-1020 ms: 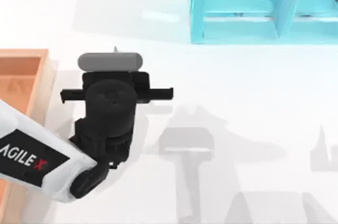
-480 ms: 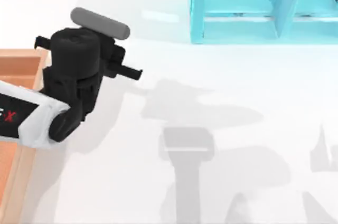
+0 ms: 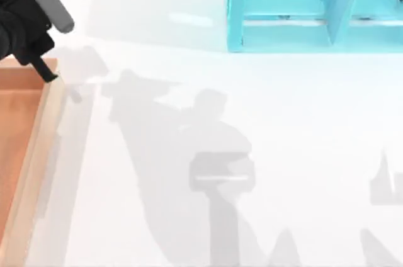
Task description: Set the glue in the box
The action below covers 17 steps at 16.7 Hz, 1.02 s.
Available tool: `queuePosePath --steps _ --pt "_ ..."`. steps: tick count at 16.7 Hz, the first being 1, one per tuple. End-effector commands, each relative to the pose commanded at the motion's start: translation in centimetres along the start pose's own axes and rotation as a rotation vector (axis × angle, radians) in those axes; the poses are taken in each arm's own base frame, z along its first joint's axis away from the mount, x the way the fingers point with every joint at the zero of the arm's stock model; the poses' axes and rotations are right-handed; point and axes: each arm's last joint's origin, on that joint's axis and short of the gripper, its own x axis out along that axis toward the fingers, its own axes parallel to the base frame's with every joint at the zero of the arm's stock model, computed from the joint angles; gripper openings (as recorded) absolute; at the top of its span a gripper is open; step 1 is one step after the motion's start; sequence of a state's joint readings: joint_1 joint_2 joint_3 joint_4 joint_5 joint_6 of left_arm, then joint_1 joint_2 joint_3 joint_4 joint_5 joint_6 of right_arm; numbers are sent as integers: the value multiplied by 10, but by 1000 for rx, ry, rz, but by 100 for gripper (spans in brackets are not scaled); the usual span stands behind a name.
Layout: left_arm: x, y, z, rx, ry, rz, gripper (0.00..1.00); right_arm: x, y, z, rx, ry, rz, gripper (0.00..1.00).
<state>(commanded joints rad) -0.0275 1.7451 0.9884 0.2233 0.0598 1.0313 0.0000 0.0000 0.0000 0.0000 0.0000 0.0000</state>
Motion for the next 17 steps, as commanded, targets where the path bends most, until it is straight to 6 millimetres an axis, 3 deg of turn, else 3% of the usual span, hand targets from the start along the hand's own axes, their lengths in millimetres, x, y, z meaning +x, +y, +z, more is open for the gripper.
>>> queuePosePath --steps 4,7,12,17 --pt "-15 41 -61 211 0 -185 0 0 0 0 0 0 0 100" --pt "-30 48 -110 261 -57 -360 0 0 0 0 0 0 0 100" --pt "-61 27 -182 107 -259 -606 0 0 0 0 0 0 0 100" --pt "-94 -1 -231 -229 -492 -657 0 0 0 0 0 0 0 100"
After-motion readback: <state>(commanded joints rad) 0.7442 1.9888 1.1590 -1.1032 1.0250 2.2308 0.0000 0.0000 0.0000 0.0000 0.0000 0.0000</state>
